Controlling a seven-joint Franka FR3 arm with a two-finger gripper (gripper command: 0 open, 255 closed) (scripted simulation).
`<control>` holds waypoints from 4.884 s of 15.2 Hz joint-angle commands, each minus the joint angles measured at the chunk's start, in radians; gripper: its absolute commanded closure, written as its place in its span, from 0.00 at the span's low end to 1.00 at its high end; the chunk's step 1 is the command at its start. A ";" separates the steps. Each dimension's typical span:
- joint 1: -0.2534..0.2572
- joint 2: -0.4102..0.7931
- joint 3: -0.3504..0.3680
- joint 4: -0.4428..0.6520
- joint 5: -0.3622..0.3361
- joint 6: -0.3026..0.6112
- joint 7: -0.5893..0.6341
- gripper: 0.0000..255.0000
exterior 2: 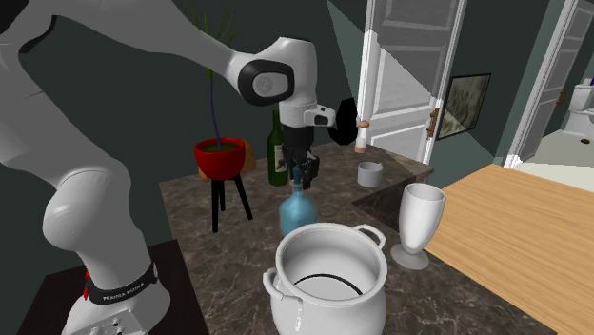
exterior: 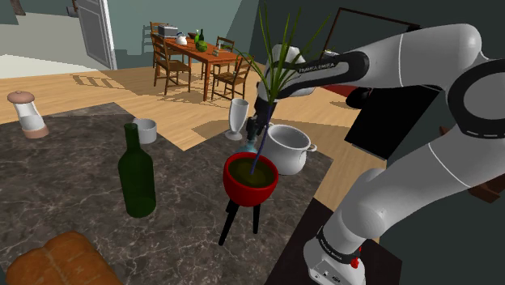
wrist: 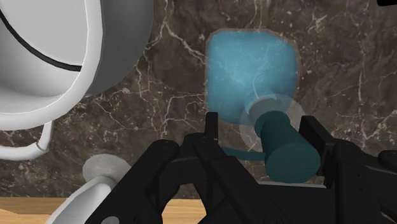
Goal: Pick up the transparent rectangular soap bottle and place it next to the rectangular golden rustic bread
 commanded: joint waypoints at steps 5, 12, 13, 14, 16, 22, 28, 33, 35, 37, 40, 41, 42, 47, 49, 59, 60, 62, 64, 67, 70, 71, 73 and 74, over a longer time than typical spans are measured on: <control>0.000 -0.027 0.003 0.061 -0.003 -0.088 0.007 1.00; -0.001 -0.047 0.005 0.139 -0.006 -0.185 0.014 1.00; -0.001 -0.049 0.005 0.151 -0.006 -0.199 0.014 1.00; -0.001 -0.051 0.005 0.163 -0.006 -0.213 0.015 1.00; -0.001 -0.053 0.006 0.187 -0.006 -0.240 0.017 1.00; 0.000 -0.056 0.007 0.266 -0.007 -0.321 0.021 1.00; 0.001 -0.051 0.008 0.351 -0.007 -0.401 0.024 1.00; 0.001 -0.041 0.008 0.427 -0.007 -0.467 0.027 1.00; 0.002 -0.035 0.008 0.460 -0.006 -0.494 0.028 1.00; 0.002 -0.029 0.008 0.493 -0.006 -0.521 0.029 1.00; 0.003 -0.018 0.007 0.544 -0.005 -0.561 0.031 1.00; 0.003 -0.013 0.007 0.562 -0.005 -0.574 0.031 1.00; 0.003 -0.009 0.007 0.580 -0.005 -0.588 0.032 1.00; 0.004 0.017 0.006 0.674 -0.003 -0.656 0.034 1.00; 0.004 0.029 0.006 0.714 -0.002 -0.684 0.034 1.00; 0.059 -0.090 0.139 0.629 0.037 -0.708 0.221 1.00; 0.065 -0.101 0.156 0.620 0.044 -0.709 0.244 1.00; 0.079 -0.121 0.191 0.606 0.058 -0.711 0.291 1.00; 0.092 -0.137 0.227 0.596 0.074 -0.712 0.339 1.00; 0.111 -0.153 0.282 0.589 0.098 -0.715 0.412 1.00; 0.130 -0.160 0.339 0.593 0.122 -0.716 0.486 1.00; 0.136 -0.160 0.358 0.596 0.130 -0.716 0.511 1.00; 0.148 -0.157 0.398 0.606 0.145 -0.716 0.562 1.00; 0.153 -0.154 0.419 0.613 0.152 -0.716 0.587 1.00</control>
